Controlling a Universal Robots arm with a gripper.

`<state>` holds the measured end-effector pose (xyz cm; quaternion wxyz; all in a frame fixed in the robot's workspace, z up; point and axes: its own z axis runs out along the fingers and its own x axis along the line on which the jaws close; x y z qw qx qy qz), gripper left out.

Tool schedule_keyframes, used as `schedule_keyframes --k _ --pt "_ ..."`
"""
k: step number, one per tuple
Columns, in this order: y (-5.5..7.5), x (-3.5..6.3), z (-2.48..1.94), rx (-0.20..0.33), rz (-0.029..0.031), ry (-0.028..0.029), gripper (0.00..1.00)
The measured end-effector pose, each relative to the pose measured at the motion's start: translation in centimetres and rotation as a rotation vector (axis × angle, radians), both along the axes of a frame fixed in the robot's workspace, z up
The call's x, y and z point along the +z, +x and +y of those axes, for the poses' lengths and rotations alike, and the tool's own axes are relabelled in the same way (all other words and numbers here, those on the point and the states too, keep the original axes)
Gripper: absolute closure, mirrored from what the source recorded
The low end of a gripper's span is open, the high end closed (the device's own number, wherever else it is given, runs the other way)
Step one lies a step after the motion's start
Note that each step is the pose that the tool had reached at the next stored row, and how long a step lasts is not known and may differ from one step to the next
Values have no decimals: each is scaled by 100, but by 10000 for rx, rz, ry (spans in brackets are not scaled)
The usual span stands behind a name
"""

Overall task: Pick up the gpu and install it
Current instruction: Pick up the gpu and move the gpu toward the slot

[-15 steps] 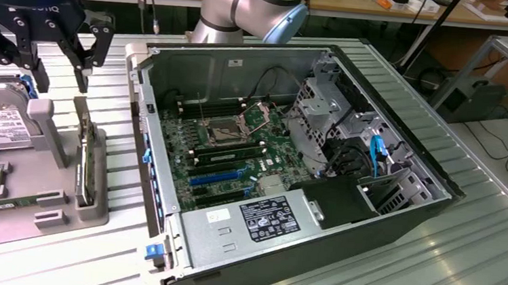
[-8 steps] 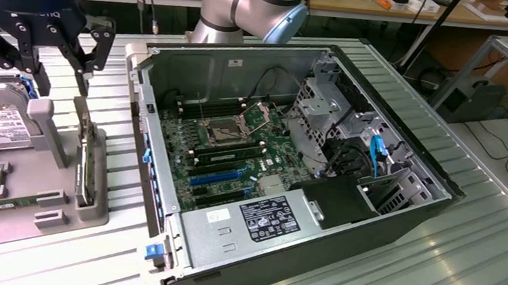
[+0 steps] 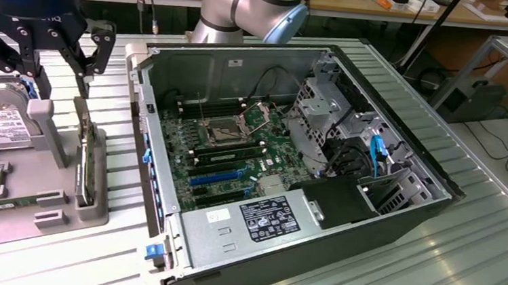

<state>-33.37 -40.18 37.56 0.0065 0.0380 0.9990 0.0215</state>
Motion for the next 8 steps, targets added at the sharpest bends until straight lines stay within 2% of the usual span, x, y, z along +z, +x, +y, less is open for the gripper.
schedule_keyframes --k 2,8 --pt "0 -31 -54 0 0 0 52" --pt "0 -58 -150 0 1 -1 52"
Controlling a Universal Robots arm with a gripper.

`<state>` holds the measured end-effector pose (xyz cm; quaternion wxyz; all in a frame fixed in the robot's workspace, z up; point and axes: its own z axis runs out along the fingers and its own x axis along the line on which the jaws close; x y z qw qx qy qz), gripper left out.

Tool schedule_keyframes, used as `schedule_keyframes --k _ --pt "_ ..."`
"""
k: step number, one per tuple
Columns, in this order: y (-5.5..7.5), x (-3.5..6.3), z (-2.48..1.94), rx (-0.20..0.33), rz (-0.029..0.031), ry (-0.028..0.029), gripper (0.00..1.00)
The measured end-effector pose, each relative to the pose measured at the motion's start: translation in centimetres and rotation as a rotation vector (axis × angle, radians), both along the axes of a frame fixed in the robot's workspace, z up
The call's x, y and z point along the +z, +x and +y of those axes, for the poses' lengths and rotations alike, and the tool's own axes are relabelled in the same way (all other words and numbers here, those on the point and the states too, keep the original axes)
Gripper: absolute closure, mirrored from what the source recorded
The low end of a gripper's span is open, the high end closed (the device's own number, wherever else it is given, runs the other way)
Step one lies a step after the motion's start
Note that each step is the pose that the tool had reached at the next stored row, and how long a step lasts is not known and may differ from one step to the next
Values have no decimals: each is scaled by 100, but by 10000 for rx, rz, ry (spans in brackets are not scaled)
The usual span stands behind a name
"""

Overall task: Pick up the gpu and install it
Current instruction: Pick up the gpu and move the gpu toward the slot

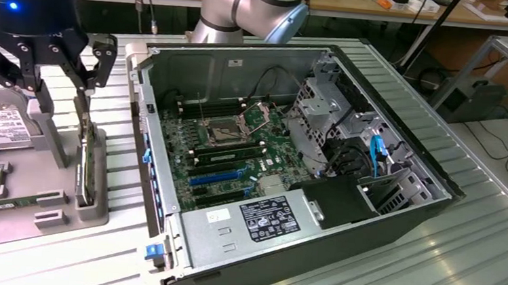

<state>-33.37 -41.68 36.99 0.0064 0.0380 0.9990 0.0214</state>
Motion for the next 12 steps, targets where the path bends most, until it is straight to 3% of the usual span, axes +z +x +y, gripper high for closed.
schedule_keyframes --k 3,12 --pt "0 -12 -42 0 -1 1 52" --pt "0 -32 -44 1 -1 1 52"
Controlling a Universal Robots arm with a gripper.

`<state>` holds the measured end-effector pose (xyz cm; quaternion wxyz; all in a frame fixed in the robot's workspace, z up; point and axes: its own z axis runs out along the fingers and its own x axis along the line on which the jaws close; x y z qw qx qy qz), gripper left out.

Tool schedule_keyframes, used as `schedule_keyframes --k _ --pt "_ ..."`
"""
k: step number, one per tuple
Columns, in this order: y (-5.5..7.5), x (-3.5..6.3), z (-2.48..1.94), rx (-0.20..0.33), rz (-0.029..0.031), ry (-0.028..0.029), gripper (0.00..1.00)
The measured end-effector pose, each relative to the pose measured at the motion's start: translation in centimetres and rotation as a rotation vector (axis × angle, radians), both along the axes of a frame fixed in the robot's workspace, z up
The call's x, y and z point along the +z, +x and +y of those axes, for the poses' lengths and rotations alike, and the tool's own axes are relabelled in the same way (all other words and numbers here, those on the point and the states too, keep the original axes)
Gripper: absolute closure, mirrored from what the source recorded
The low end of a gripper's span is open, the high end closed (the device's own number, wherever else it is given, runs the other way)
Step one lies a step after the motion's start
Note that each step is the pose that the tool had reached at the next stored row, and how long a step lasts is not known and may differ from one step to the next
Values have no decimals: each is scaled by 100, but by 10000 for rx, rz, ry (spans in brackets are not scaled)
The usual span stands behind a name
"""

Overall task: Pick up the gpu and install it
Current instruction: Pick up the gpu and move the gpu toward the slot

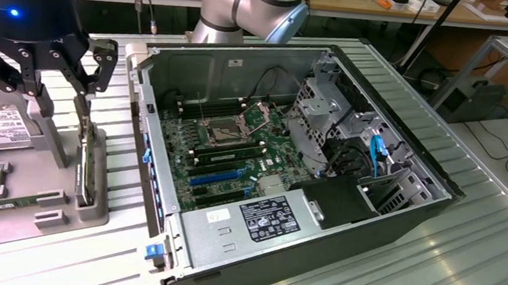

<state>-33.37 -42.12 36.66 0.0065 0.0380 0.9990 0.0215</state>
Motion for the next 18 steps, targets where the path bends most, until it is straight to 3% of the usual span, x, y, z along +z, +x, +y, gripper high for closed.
schedule_keyframes --k 18 --pt "0 -123 0 0 0 0 52"
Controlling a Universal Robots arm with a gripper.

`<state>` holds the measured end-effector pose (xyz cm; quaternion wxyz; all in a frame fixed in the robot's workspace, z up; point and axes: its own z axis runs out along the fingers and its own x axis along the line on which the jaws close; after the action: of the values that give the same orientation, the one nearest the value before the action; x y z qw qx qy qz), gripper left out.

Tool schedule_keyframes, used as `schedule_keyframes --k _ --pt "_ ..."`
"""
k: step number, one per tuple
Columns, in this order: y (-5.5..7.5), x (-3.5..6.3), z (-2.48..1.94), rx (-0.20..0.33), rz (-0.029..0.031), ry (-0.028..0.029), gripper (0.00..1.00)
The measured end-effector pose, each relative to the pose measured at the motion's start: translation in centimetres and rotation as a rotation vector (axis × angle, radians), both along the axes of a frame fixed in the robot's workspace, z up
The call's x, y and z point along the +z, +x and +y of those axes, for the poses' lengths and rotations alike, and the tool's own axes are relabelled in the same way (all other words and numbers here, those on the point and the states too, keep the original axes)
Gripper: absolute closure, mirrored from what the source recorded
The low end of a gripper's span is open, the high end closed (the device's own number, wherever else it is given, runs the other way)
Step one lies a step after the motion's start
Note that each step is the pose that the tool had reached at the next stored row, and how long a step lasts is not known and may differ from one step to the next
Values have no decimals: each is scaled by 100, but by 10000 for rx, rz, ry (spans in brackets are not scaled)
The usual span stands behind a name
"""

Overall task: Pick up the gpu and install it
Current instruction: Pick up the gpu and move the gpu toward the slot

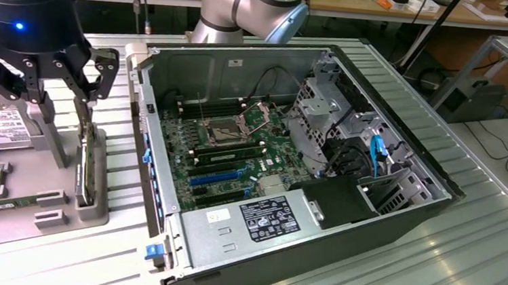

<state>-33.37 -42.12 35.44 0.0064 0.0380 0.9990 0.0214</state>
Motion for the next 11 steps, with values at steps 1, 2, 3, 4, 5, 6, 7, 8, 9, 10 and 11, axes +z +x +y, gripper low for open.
schedule_keyframes --k 1,2,3,4,5,6,7,8,9,10,11 --pt "0 -7 0 0 0 0 52" --pt "0 -18 0 0 0 0 52" --pt "0 -25 0 0 0 0 52" --pt "0 -32 0 0 -1 0 52" --pt "0 -37 0 0 0 0 52" --pt "0 -47 0 0 0 0 52" --pt "0 -53 0 0 0 0 52" --pt "0 -58 0 0 0 0 52" --pt "0 -63 0 1 0 0 52" --pt "0 -68 0 0 1 0 52" --pt "0 -74 0 0 0 0 52"
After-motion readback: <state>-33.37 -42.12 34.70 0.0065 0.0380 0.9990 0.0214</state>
